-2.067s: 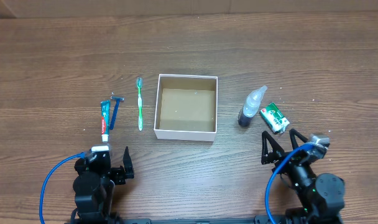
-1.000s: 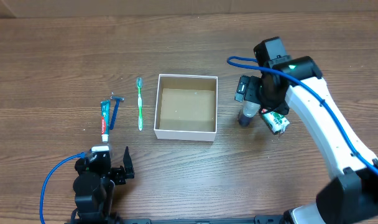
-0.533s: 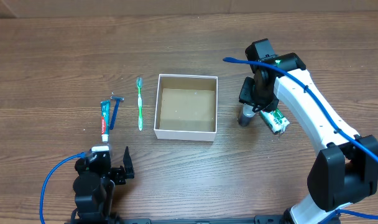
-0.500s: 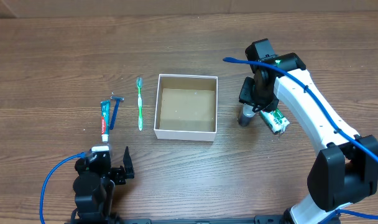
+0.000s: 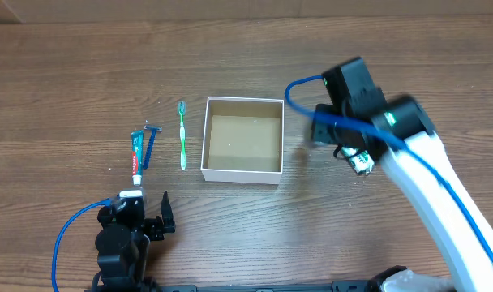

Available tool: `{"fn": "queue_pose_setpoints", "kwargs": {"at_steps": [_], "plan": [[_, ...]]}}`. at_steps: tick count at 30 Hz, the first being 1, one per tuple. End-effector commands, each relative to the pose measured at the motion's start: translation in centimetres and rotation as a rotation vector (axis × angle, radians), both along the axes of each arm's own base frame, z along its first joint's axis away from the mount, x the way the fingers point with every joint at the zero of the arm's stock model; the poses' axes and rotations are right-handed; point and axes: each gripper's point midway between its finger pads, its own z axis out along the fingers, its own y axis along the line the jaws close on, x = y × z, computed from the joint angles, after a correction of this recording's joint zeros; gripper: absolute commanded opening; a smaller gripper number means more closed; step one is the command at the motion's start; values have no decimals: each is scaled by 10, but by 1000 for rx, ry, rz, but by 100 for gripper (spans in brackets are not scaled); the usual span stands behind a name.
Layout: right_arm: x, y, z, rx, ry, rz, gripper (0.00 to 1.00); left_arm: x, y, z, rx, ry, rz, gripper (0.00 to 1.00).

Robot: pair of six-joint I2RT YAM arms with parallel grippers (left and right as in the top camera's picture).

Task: Pack container
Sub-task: 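Carry the soap bottle into the box and release it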

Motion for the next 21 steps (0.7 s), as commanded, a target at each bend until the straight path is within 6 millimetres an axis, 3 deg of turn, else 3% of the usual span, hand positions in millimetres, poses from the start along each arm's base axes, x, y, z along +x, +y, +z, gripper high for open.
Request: {"fn": "queue_pose_setpoints", "kwargs": {"at_steps": [1,4,8,12,15,16,18,20,21], "plan": [[-16,33,49,58,-160,141,33,0,-2,-2,4,-2,-15,100],[-15,63,41,69,-167,208,32,0,-2,-2,4,-2,-15,100],[8,85,0,27,-99,218,32,0,-2,-2,4,-2,-15,100],[45,80,-69,-98,6,154,33,0,-2,-2,4,-2,-15,100],[60,77,-95,-116,40,130,33,0,-2,-2,4,-2,-15,100],[63,77,-98,-115,39,126,39,0,-2,-2,4,-2,-15,100],[66,78,-93,-108,20,130,69,0,-2,-2,4,-2,-15,100],[66,78,-84,-102,7,133,77,0,-2,-2,4,-2,-15,100],[63,77,-67,-87,-18,133,82,0,-2,-2,4,-2,-15,100]]}}
